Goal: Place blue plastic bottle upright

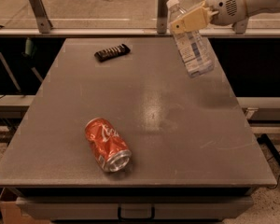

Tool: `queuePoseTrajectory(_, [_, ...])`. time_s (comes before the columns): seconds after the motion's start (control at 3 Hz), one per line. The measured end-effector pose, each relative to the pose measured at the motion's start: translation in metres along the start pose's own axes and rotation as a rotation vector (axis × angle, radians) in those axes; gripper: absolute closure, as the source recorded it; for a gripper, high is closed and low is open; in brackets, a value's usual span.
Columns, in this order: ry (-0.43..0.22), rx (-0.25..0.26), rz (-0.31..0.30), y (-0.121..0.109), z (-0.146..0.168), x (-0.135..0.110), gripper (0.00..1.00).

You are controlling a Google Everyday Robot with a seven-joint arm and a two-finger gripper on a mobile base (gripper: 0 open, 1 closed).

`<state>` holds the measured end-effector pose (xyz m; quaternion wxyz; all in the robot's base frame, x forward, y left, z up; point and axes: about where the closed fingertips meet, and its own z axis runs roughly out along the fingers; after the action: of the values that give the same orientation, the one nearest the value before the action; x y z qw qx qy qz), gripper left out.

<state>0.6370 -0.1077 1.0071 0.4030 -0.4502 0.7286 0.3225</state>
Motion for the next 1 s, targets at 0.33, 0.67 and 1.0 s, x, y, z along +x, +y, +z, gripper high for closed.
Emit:
queuePoseTrajectory(0.33, [-0.197,-0.061,-0.109,0.013,-0.017,-0.006,1.0])
queuePoseTrajectory(0.67, [-0.436,-0.168,-0.259,0.029,-0.03,0.006,1.0])
queuePoseTrajectory(1.0, [-0.564,-0.224,-0.424,0.037,-0.037,0.017,1.0])
